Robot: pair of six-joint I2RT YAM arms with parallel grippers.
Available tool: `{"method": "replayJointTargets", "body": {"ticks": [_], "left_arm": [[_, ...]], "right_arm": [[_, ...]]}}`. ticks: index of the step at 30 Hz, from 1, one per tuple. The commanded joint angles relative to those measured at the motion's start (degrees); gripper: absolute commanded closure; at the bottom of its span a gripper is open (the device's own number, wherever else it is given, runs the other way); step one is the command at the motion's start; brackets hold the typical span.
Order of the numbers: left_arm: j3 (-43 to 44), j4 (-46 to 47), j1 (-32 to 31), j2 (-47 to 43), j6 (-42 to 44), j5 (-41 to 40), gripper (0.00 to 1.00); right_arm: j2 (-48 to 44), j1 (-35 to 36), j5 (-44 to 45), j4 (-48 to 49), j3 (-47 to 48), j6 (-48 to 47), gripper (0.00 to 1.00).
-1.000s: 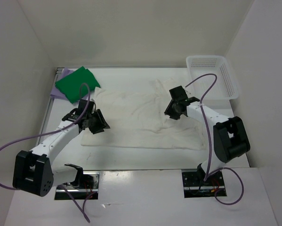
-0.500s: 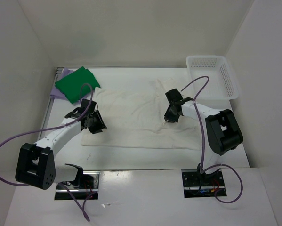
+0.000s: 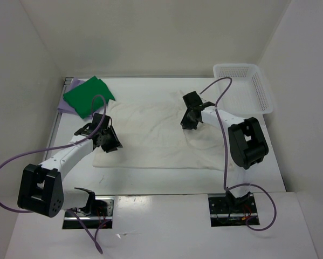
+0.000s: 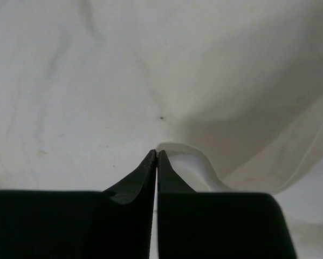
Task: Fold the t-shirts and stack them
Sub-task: Fold the flattened tshirt in 1/3 of the way
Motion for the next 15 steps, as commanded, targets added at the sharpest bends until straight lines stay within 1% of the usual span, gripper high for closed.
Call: {"method": "replayJointTargets", "body": {"ticks": [1, 3, 4, 5, 8, 10, 12, 14, 15], "left_arm": [[0.38, 0.86, -0.17, -0.70, -1.17, -1.23, 0.61], [0.38, 0.86, -0.17, -1.23, -1.17, -1.23, 0.61], [0.38, 0.25, -0.17, -1.84, -1.17, -1.76, 0.61], [0.38, 0.24, -0.17, -1.84, -1.17, -1.76, 0.61], [0.38, -0.29, -0.78, -4.03, -1.17, -2.38, 0.62], [0.90, -0.29, -2.00, -4.04, -1.17, -2.38, 0.62], [1.43, -0.90, -3.33, -2.73, -1.17, -3.08, 0.62], [2.13, -0.90, -6.40, -1.23, -1.17, -3.08, 0.62], [3.01, -0.90, -7.54, 0.69, -1.17, -3.69, 0.62]], "right_arm": [[4.22, 1.89, 0.04, -0.09, 5.51, -0.98, 0.97], [5.63, 2.68, 0.04, -0.70, 6.93, -0.98, 0.87], [5.63, 3.38, 0.04, -0.71, 6.93, -0.98, 0.74], [5.63, 4.08, -0.48, -0.71, 6.93, -0.98, 0.71], [1.78, 4.70, -1.28, 0.78, 6.40, -0.98, 0.70], [-2.87, 4.71, -1.28, 0.78, 3.78, -0.98, 0.67], [-6.13, 4.71, 0.73, 0.17, 1.14, -0.98, 0.62], [-10.96, 4.71, 1.97, -0.35, -2.62, -0.28, 0.62], [-14.02, 4.71, 1.98, -0.36, -4.13, -0.27, 0.67]]}}
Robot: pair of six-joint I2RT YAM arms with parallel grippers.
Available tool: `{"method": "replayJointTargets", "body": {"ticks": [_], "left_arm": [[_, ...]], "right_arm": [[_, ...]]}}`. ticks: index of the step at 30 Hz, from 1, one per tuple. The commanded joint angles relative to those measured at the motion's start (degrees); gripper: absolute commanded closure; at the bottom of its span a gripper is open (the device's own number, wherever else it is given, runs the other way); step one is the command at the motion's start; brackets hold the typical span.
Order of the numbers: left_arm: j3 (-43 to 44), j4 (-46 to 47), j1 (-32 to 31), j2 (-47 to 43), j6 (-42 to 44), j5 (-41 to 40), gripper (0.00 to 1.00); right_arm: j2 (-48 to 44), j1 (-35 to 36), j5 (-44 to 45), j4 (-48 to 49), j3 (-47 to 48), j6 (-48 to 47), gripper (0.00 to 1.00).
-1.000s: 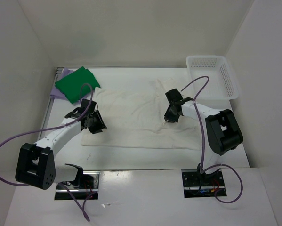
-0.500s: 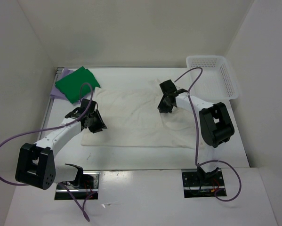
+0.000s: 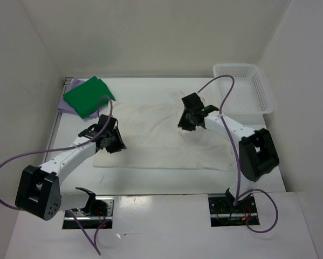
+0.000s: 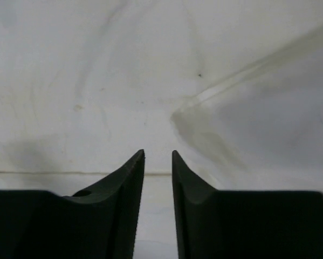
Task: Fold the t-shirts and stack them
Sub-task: Fold the flattened tshirt in 1/3 of the way
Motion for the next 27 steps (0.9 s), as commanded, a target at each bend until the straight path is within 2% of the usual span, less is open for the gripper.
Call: {"method": "replayJointTargets", "body": {"ticks": [1, 2, 5, 9, 13, 16, 20, 23, 27], "left_arm": [[3.45, -0.18, -3.98, 3.65, -0.91, -1.25, 0.63], [3.98, 0.52, -6.26, 4.71, -1.52, -1.25, 0.63], [6.09, 1.93, -9.96, 9.10, -2.14, -1.25, 0.63], [7.32, 3.24, -11.11, 12.18, -2.75, -0.64, 0.63], [2.41, 3.87, -11.11, 13.41, -4.07, 0.68, 0.63], [-3.74, 3.87, -8.57, 12.89, -4.87, 2.88, 0.65], [-13.40, 5.10, -6.10, 8.86, -9.25, 12.51, 0.64], [-20.59, 6.23, -6.10, 5.18, -12.85, 15.96, 0.64], [-21.51, -0.33, -6.10, -3.26, -16.11, 15.10, 0.64]], "right_arm": [[-9.61, 0.31, 2.57, -0.34, -5.07, 1.54, 0.72], [-10.84, 0.31, 1.96, -0.34, -9.18, 2.33, 0.83], [-13.13, 0.31, -0.59, 1.85, -16.75, 5.50, 0.91], [-13.14, 1.45, -2.88, 3.35, -21.08, 6.65, 0.91], [-12.44, 2.95, -4.20, 3.88, -23.54, 8.75, 0.91], [-11.73, 2.95, -4.73, 3.88, -26.09, 9.98, 0.91], [-14.45, 2.95, -6.13, 3.88, -32.57, 12.61, 0.92], [-18.66, 4.26, -8.32, 4.41, -38.56, 15.25, 0.92], [-28.24, 5.41, -11.14, 1.87, -44.72, 18.77, 0.92]]}}
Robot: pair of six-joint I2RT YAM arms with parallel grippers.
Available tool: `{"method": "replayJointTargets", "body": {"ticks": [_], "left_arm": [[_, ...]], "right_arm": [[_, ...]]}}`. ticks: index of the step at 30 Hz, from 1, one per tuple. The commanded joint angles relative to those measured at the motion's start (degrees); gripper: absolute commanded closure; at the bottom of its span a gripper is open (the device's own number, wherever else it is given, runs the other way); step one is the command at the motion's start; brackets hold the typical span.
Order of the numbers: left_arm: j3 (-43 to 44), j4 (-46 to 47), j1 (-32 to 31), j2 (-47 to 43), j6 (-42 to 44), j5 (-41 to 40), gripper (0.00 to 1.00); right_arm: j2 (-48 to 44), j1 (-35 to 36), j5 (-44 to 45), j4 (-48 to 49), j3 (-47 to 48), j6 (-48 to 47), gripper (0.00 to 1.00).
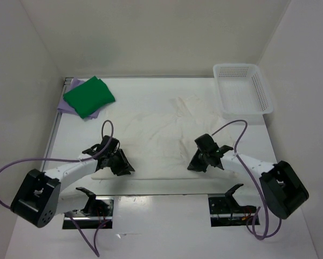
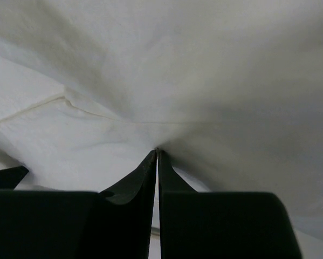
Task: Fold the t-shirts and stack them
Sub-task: Fold the flattened tshirt in 1/3 of the way
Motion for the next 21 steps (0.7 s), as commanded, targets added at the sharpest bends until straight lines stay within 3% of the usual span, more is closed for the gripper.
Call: {"method": "replayJointTargets", "body": {"ticks": [1, 6, 9, 12, 18, 21], "left_arm": [[-3.39, -14.92, -0.47, -6.98, -3.57, 0.41, 0.64], [0.56, -20.92, -0.47, -11.85, -3.32, 0.94, 0.64], [11.43, -20.92, 0.58, -10.89, 2.02, -5.52, 0.64], [25.90, -21.45, 3.74, -4.31, 8.18, -12.75, 0.62], [36.94, -10.65, 19.99, 14.14, 18.22, -15.06, 0.61], [43.27, -7.83, 22.20, 25.90, 20.15, -19.26, 0.61]], "right_arm": [[-6.32, 2.54, -2.97, -7.82, -5.76, 4.13, 0.92], [-12.76, 2.55, -5.43, -8.97, -4.56, 5.37, 0.88], [-11.62, 1.94, -4.91, -10.38, 3.18, 2.47, 0.74], [-8.02, -0.96, -3.41, -10.99, 11.34, -2.52, 0.72], [4.96, -3.16, -3.94, -5.74, 25.06, -9.48, 0.88], [9.91, -3.16, -3.94, -4.31, 29.37, -11.77, 0.92]]}}
